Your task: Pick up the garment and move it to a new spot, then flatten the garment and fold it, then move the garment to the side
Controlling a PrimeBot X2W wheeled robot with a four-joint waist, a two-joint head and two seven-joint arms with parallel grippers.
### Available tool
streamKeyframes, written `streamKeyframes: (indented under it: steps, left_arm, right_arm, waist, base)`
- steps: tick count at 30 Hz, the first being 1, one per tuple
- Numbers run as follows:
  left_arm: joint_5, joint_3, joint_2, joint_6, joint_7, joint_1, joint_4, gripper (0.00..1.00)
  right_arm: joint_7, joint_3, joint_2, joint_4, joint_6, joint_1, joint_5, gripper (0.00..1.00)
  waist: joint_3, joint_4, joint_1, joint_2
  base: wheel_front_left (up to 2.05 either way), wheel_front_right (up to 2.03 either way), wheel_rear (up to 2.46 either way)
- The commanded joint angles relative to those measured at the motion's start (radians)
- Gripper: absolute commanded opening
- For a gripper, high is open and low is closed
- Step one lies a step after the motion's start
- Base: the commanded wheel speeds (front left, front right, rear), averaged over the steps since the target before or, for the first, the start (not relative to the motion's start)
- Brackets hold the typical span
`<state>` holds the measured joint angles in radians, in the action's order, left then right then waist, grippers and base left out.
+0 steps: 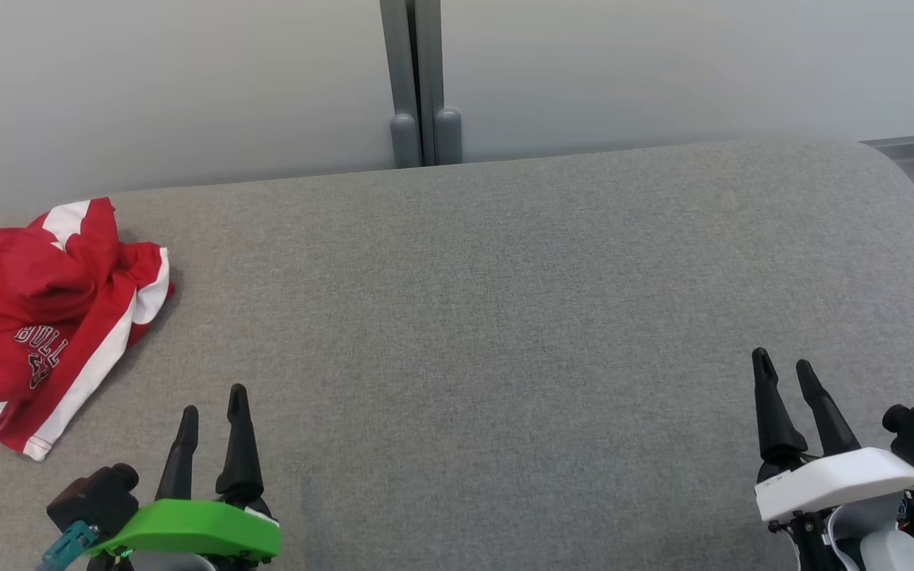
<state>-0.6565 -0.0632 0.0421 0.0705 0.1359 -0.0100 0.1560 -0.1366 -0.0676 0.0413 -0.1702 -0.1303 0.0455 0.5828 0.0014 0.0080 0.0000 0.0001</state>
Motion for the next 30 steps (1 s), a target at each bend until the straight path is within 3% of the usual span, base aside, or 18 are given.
streamKeyframes:
  steps: [1,30]
  left_arm:
    - [0.033,-0.003,0.007,-0.002,0.011,0.0,-0.006,1.0]
    - [0.246,-0.039,0.01,-0.009,0.08,-0.02,0.053,1.0]
  right_arm:
    - [-0.011,0.003,0.007,0.004,0.0,-0.006,-0.031,1.0]
    - [-0.08,0.025,0.009,-0.028,0.0,-0.017,-0.317,1.0]
  waist:
    - [0.0,0.0,0.0,-0.0001]
    - [-0.003,0.002,0.0,-0.0001]
  base:
    - [0.0,0.0,0.0]
    - [0.0,0.0,0.0]
